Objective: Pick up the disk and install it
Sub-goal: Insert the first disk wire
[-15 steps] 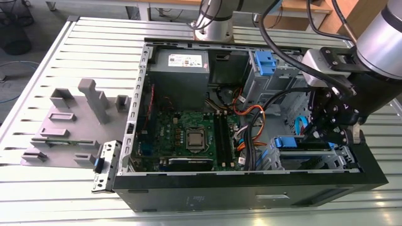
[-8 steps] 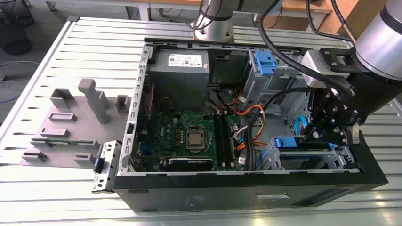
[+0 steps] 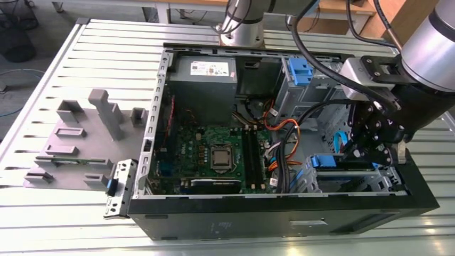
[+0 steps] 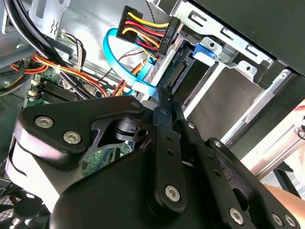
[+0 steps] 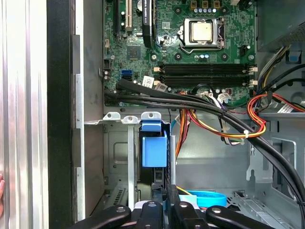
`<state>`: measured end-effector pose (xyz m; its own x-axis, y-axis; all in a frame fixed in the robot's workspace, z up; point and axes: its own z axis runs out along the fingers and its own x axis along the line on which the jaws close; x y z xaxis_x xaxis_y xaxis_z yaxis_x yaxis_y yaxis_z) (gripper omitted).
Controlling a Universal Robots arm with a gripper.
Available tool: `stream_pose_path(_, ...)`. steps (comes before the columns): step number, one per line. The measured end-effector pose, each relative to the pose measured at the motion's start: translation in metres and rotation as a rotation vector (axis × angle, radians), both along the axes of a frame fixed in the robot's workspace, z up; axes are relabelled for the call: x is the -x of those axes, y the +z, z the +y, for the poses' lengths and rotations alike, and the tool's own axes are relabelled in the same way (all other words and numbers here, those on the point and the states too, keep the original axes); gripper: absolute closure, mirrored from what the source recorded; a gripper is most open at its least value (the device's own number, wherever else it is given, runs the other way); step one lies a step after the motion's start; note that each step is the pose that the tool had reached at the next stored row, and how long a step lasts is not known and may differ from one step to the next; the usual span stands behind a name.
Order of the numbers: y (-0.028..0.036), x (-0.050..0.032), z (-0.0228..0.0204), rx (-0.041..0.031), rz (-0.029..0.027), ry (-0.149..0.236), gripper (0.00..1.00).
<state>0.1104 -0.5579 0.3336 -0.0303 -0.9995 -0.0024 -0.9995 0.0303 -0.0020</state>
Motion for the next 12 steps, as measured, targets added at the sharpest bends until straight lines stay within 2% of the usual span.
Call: stream_pose_path(12, -0.0033, 0.0000, 0.0000, 0.0000, -0.0014, 0.000, 0.84)
